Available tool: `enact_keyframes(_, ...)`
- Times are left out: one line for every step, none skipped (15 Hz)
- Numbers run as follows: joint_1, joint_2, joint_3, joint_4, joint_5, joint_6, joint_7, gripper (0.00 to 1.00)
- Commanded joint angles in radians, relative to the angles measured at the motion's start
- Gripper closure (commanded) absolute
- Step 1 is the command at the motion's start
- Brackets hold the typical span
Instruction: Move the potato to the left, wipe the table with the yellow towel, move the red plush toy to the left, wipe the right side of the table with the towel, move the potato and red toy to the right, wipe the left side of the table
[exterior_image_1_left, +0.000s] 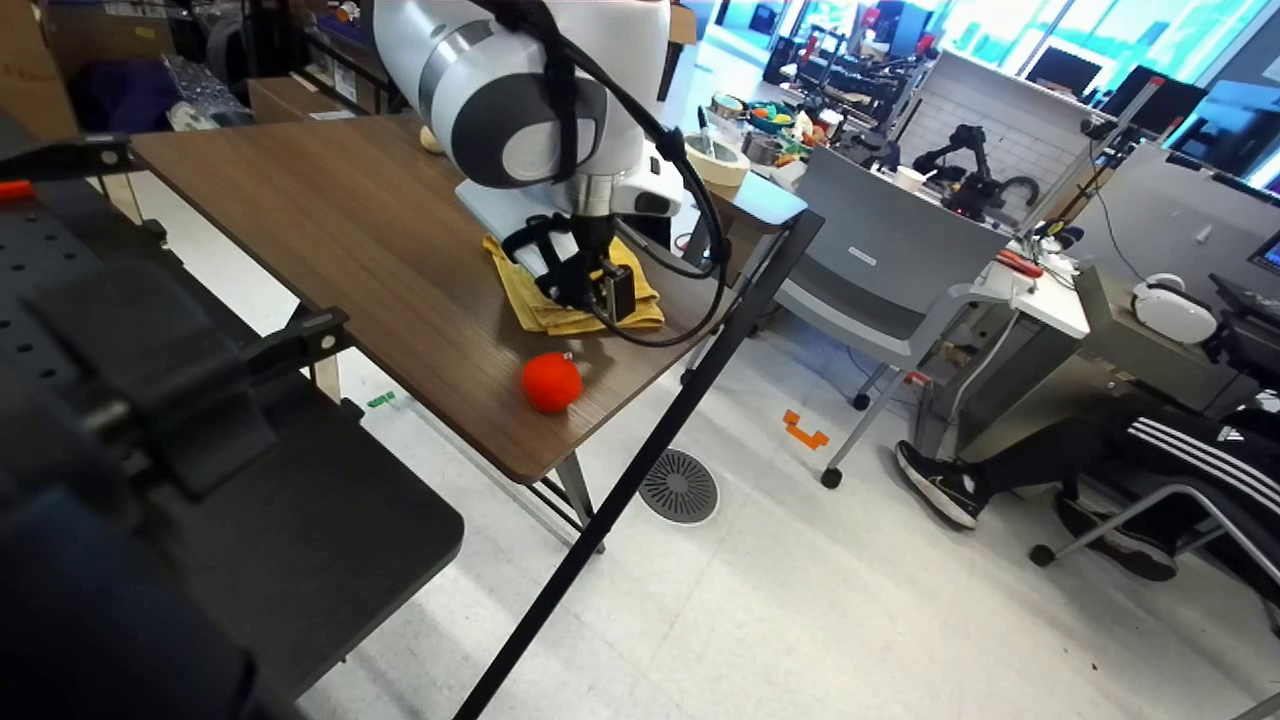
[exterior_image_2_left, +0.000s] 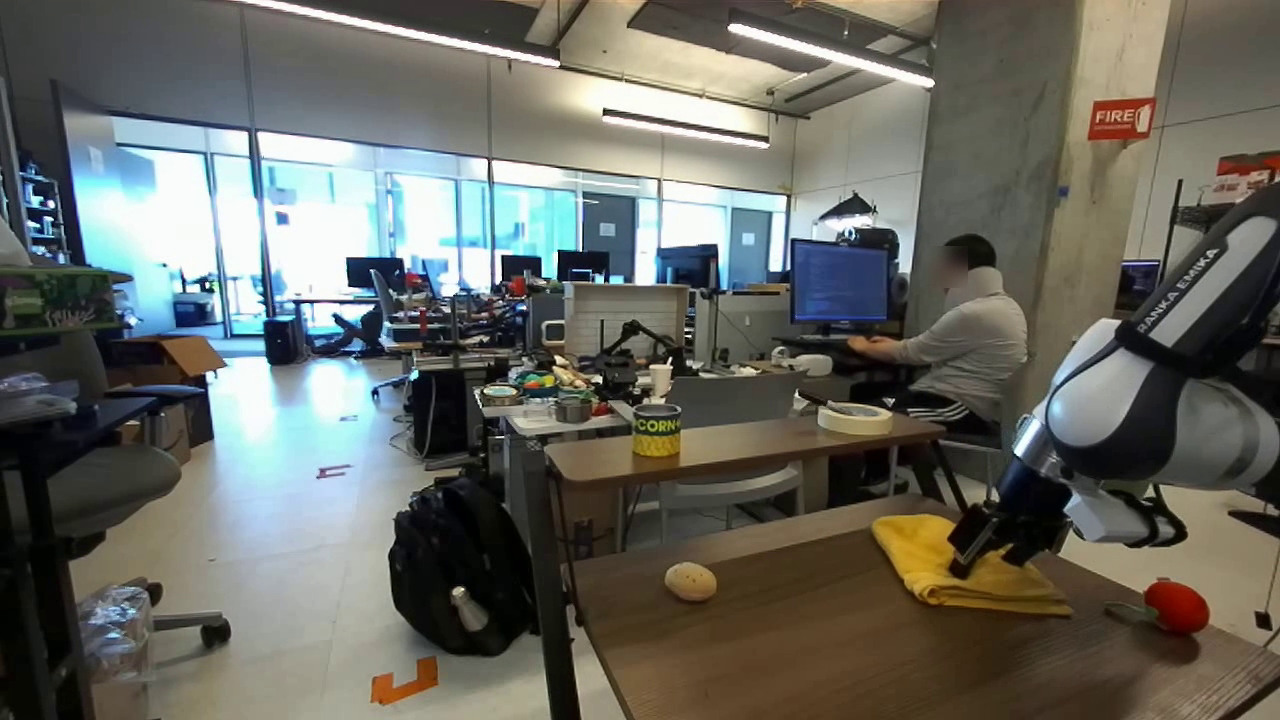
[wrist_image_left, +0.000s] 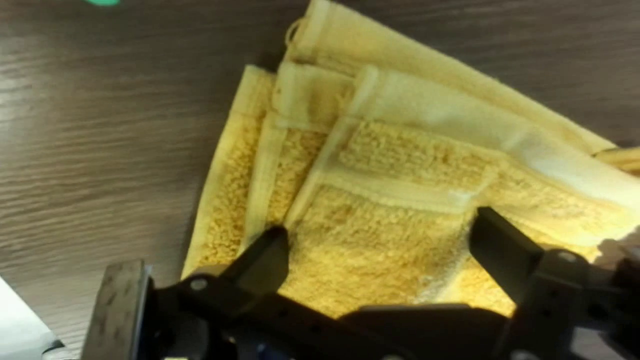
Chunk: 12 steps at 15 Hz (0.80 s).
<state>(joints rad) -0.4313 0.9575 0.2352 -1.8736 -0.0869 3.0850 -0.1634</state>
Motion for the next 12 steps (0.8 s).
enact_keyframes(0.050,0.007,0.007,0.020,0.028,0.039,0.001,0.00)
enact_keyframes(0.075,0.009,-0.003,0.035,0.027,0.048,0.010,0.00)
enact_keyframes(0.095,0.005,-0.011,0.041,0.027,0.056,0.018,0.00)
enact_keyframes(0.115,0.006,-0.022,0.058,0.029,0.053,0.029,0.00)
enact_keyframes(0.138,0.005,-0.042,0.070,0.031,0.054,0.043,0.00)
enact_keyframes(0.149,0.012,-0.057,0.087,0.035,0.042,0.053,0.00)
enact_keyframes(0.156,0.025,-0.070,0.106,0.039,0.032,0.063,0.00)
enact_keyframes(0.158,0.038,-0.086,0.118,0.045,0.026,0.069,0.00)
enact_keyframes(0.157,0.048,-0.097,0.127,0.051,0.022,0.073,0.00)
enact_keyframes(0.144,0.062,-0.104,0.134,0.055,0.019,0.075,0.00)
enact_keyframes(0.116,0.077,-0.090,0.141,0.060,0.002,0.068,0.00)
enact_keyframes(0.101,0.089,-0.089,0.146,0.064,-0.004,0.064,0.00)
